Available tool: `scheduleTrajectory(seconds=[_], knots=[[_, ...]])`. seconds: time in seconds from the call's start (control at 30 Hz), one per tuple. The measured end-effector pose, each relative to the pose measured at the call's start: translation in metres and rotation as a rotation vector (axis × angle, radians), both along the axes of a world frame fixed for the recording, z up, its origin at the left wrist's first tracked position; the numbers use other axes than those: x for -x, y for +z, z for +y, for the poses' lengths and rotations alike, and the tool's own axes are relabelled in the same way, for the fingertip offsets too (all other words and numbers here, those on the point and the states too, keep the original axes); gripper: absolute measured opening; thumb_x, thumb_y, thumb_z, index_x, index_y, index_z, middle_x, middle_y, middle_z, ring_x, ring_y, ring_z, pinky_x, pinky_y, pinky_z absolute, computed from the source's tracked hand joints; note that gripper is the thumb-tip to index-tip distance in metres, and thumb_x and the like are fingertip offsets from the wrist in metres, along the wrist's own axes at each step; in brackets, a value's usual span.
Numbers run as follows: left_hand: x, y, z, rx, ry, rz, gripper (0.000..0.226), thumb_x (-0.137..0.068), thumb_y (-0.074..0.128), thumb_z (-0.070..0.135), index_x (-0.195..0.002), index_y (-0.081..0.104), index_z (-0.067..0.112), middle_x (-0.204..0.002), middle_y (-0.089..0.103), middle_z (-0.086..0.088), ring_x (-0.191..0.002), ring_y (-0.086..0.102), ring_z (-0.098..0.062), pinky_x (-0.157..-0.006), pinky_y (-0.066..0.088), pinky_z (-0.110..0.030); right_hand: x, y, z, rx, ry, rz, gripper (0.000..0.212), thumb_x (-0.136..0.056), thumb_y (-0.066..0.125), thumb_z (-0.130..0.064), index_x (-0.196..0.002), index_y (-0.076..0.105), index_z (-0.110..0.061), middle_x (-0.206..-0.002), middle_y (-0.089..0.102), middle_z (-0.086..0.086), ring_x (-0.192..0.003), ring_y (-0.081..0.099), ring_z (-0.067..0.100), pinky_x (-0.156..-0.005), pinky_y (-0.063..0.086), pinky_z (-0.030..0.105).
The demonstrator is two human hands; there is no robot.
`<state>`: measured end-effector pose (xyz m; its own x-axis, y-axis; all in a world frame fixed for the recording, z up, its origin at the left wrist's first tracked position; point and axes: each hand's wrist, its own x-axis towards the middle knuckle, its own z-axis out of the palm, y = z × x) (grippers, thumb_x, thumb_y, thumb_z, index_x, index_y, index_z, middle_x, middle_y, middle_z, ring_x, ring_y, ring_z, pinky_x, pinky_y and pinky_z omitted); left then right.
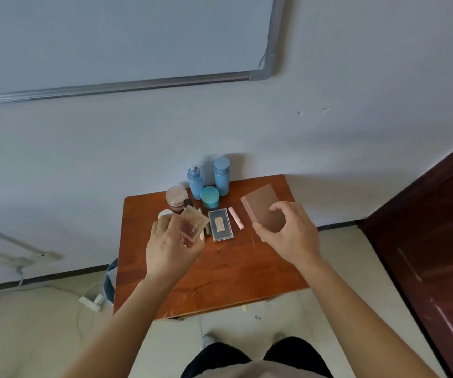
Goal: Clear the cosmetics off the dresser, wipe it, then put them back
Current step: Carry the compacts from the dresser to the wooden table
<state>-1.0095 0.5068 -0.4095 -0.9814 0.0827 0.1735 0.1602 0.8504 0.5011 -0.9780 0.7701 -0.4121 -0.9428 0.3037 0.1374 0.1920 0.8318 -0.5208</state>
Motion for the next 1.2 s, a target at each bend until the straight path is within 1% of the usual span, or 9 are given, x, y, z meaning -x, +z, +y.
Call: scheduleTrajectory(seconds=[0.2,0.33,0.5,0.6,0.7,0.87,0.97,1.1,1.2], knots=[[0.017,-0.057,-0.003,0.021,0.009,-0.204,0.050,-0.076,0.075,0.041,-0.115,0.053,0.022,-0.123,0.055,0.001,-0.108,0.049,-0.014,-0.073,0.040,-0.020,0.019,-0.049,-0.006,0.013,-0.042,-0.238,0.057,-0.075,0.066,-0.070,-0.120,0.048,-0.039,-0.126,0.054,-0.011,-0.104,0.056,0.010,-0.078,0.053,0.026],[0.015,-0.090,-0.002,0.019,0.075,-0.343,0.049,-0.078,0.074,0.042,-0.118,0.053,0.022,-0.125,0.054,0.002,-0.111,0.051,-0.014,-0.074,0.043,-0.021,0.029,-0.085,-0.004,0.019,-0.014,-0.399,0.061,-0.076,0.064,-0.070,-0.124,0.047,-0.039,-0.128,0.055,-0.008,-0.106,0.059,0.013,-0.083,0.055,0.032],[0.026,-0.115,-0.009,-0.039,0.292,-0.434,0.047,-0.079,0.072,0.041,-0.118,0.052,0.022,-0.122,0.055,-0.001,-0.108,0.055,-0.020,-0.080,0.054,-0.035,0.065,-0.113,-0.002,-0.029,-0.058,-0.465,0.062,-0.078,0.063,-0.070,-0.127,0.046,-0.037,-0.126,0.056,-0.002,-0.107,0.060,0.019,-0.078,0.056,0.033],[0.040,-0.127,-0.017,-0.057,0.495,-0.489,0.048,-0.080,0.070,0.044,-0.117,0.050,0.021,-0.119,0.055,-0.004,-0.107,0.056,-0.024,-0.085,0.054,-0.042,0.087,-0.127,-0.002,-0.060,-0.111,-0.483,0.063,-0.079,0.062,-0.070,-0.129,0.045,-0.036,-0.127,0.055,0.002,-0.108,0.059,0.022,-0.076,0.057,0.034],[0.054,-0.138,-0.024,-0.050,0.620,-0.523,0.047,-0.080,0.067,0.047,-0.115,0.049,0.021,-0.118,0.054,-0.006,-0.109,0.054,-0.026,-0.086,0.052,-0.042,0.104,-0.137,0.000,-0.105,-0.114,-0.458,0.063,-0.080,0.060,-0.070,-0.129,0.046,-0.034,-0.125,0.054,0.005,-0.110,0.057,0.024,-0.076,0.055,0.036],[0.067,-0.147,-0.022,0.034,0.628,-0.548,0.046,-0.083,0.066,0.047,-0.117,0.052,0.021,-0.122,0.053,-0.007,-0.118,0.047,-0.026,-0.087,0.048,-0.043,0.116,-0.150,-0.002,-0.154,-0.111,-0.433,0.064,-0.081,0.057,-0.071,-0.130,0.047,-0.031,-0.124,0.051,0.007,-0.109,0.054,0.023,-0.074,0.051,0.034],[0.066,-0.148,-0.018,0.053,0.619,-0.544,0.044,-0.087,0.062,0.048,-0.120,0.055,0.020,-0.129,0.052,-0.007,-0.123,0.043,-0.026,-0.088,0.047,-0.044,0.116,-0.155,-0.005,-0.124,-0.063,-0.427,0.059,-0.088,0.051,-0.067,-0.135,0.043,-0.031,-0.129,0.048,0.007,-0.112,0.053,0.023,-0.074,0.052,0.032],[0.064,-0.148,-0.019,0.038,0.534,-0.553,0.044,-0.094,0.049,0.052,-0.130,0.054,0.026,-0.137,0.048,-0.006,-0.128,0.039,-0.027,-0.092,0.044,-0.043,0.111,-0.158,-0.004,-0.129,0.083,-0.406,0.053,-0.097,0.043,-0.056,-0.144,0.037,-0.032,-0.139,0.045,0.008,-0.122,0.050,0.024,-0.087,0.055,0.037],[0.062,-0.142,-0.022,0.113,0.489,-0.573,0.048,-0.098,0.041,0.051,-0.138,0.047,0.026,-0.150,0.038,-0.008,-0.138,0.032,-0.030,-0.106,0.036,-0.052,0.106,-0.154,-0.001,-0.110,0.078,-0.398,0.055,-0.099,0.043,-0.051,-0.149,0.033,-0.030,-0.147,0.041,0.009,-0.130,0.047,0.026,-0.095,0.053,0.040]])
